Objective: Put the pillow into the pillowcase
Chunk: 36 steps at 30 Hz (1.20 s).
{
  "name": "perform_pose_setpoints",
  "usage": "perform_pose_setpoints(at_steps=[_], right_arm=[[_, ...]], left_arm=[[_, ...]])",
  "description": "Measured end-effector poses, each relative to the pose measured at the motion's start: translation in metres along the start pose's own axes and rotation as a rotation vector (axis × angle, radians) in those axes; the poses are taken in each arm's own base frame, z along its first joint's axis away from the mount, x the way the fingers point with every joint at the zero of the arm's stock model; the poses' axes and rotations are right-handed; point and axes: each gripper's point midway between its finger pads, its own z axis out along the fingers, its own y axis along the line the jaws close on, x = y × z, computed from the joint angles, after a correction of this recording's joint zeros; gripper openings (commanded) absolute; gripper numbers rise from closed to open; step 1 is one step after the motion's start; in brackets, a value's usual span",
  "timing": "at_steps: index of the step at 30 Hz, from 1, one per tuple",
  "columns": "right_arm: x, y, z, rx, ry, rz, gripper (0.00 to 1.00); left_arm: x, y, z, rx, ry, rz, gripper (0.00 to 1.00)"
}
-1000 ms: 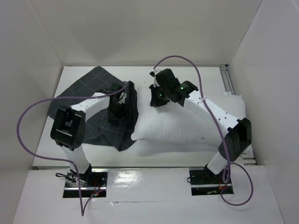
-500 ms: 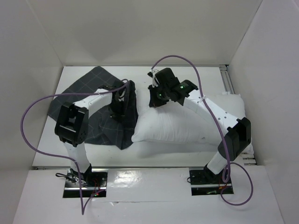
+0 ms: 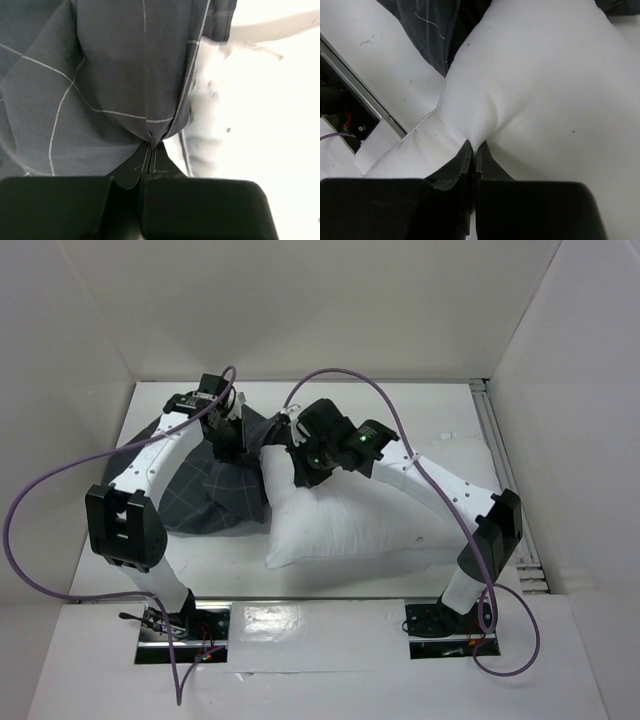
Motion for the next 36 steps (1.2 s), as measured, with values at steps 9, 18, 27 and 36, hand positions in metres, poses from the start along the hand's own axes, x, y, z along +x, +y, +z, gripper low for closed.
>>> perform_pose_setpoints(at_steps=[9, 18, 27, 36], right_arm=[[0.031, -0.007, 0.017, 0.002, 0.075, 0.011, 0.0], [0.03, -0.003, 0.019, -0.006, 0.072, 0.003, 0.0], [0.031, 0.0, 0.021, -0.005, 0.075, -0.003, 0.0], [0.029, -0.001, 0.021, 0.003, 0.071, -0.004, 0.0]], left_arm=[[0.024, 0.008, 0.015, -0.005, 0.089, -0.013, 0.28], [0.02, 0.007, 0.031, 0.01, 0.104, -0.017, 0.59], [0.02, 0.014, 0.048, -0.036, 0.124, -0.01, 0.69], [0.027, 0.022, 0.058, -0.166, 0.112, 0.078, 0.66]])
